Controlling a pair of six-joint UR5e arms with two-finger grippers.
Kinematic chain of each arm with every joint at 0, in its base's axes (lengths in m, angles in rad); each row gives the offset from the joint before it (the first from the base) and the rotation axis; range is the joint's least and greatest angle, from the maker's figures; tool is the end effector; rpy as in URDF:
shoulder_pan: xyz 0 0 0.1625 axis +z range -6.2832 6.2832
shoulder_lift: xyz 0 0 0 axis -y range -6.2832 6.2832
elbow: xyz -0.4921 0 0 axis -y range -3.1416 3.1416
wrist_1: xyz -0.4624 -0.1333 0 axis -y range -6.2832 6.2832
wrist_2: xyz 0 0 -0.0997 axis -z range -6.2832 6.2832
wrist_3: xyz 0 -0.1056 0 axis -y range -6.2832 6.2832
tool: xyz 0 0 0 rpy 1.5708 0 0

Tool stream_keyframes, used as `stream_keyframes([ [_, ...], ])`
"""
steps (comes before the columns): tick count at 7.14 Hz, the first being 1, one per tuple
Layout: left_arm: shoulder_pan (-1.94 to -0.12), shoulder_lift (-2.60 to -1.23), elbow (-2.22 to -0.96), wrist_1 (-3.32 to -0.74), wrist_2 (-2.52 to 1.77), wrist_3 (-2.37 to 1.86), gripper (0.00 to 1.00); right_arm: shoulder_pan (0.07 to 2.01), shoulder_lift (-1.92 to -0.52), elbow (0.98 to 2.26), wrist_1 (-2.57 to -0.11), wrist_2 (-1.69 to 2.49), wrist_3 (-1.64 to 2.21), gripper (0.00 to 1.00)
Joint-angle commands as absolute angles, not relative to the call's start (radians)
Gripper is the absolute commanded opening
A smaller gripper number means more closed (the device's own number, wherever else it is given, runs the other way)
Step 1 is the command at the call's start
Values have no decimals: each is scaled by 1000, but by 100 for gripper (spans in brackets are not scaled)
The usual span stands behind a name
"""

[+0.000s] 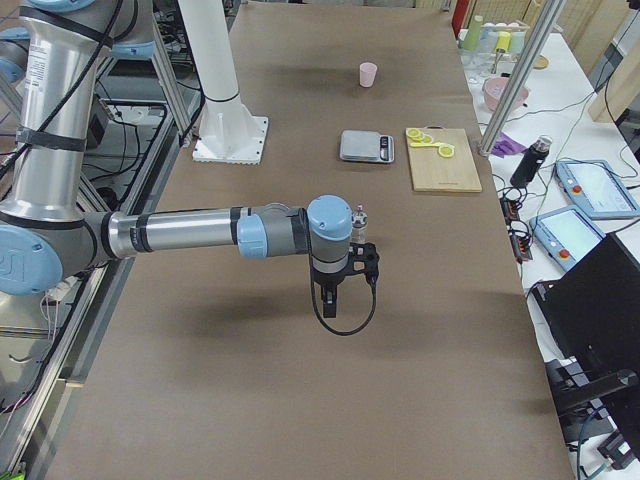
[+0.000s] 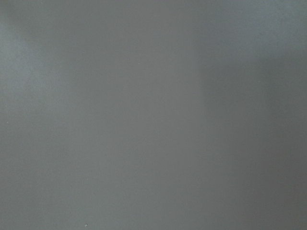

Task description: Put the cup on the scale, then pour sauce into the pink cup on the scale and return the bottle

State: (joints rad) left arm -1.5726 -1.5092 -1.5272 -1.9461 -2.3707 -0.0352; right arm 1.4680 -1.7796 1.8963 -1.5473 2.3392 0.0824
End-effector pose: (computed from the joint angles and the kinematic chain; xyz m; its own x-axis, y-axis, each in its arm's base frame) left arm -0.0585 -0.5452 0.7465 0.6966 0.1561 -0.7002 0.0263 0.9698 0.2423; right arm 0.0117 -0.4703 0.6513 0.7112 -0.0887 0.6973 0.0432 0.9956 0.0826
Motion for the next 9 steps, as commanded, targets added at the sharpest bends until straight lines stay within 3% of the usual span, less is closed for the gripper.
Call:
stream_keyframes([
  [1,-1571,-1551,-1517,-1953,-2408,-50,98,1468,-1738,1885,-1548,2335,84,100],
  [6,-1560,-1628,-1536,-2079,-2470,-63,98,1468,-1724,1852,-1435,2329,60,100],
  [9,-1386,-1709,-1560,-2094,-2458,-253,98,1456,-1718,1848,-1419,2313,138,100],
])
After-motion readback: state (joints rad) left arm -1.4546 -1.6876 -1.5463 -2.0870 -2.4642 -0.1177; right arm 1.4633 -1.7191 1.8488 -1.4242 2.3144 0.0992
